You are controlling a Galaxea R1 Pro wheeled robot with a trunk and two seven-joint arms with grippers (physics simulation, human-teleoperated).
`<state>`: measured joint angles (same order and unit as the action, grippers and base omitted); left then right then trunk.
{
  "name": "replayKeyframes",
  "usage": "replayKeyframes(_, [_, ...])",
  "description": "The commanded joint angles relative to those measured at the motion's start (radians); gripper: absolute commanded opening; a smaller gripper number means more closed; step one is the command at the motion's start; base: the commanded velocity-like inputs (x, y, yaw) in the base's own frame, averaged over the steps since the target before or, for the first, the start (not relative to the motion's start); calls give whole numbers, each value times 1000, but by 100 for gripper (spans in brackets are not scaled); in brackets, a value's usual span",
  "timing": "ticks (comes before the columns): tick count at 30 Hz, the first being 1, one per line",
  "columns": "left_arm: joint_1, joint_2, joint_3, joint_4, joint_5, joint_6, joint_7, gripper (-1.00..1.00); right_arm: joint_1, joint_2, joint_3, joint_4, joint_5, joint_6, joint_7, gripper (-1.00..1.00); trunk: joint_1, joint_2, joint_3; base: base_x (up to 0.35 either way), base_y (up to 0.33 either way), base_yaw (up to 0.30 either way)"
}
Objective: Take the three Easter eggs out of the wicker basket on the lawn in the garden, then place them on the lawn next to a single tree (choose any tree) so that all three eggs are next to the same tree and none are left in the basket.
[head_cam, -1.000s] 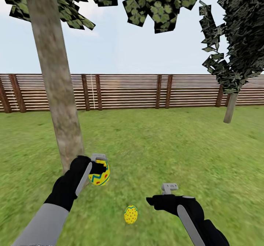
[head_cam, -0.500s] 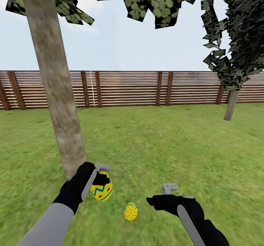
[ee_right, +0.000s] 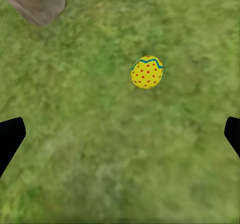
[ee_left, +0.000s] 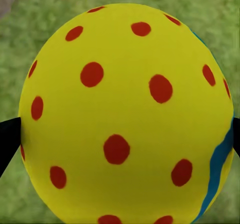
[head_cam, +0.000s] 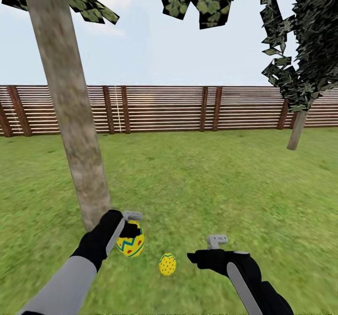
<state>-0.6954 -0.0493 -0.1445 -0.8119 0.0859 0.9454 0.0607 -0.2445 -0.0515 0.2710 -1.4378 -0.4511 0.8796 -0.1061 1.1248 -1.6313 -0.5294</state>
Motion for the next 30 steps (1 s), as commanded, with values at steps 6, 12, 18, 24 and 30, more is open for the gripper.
replayKeyframes(6, [-21, -1, -1, 66, 9, -48, 6, -100, -1, -1, 2, -1, -11, 2, -10, 100, 23, -43, -30, 0, 0, 0])
replayKeyframes(12, [-22, -3, -1, 95, 5, -101, 5, -100, -1, -2, 2, -1, -12, 2, -9, 100, 46, -85, -58, 0, 0, 0])
replayKeyframes(18, [-23, -6, -2, 103, 3, -127, 5, -100, -1, -1, 3, -1, -13, 2, -9, 100, 69, -127, -87, 0, 0, 0])
replayKeyframes(24, [-23, -6, -2, 103, 1, -166, 5, -100, -1, -2, 4, -1, -12, 0, -9, 100, 92, -169, -115, 0, 0, 0])
replayKeyframes(30, [-23, -6, -1, 123, 0, -219, 5, -100, -1, -2, 4, -1, -13, -1, -8, 100, 115, -211, -144, 0, 0, 0])
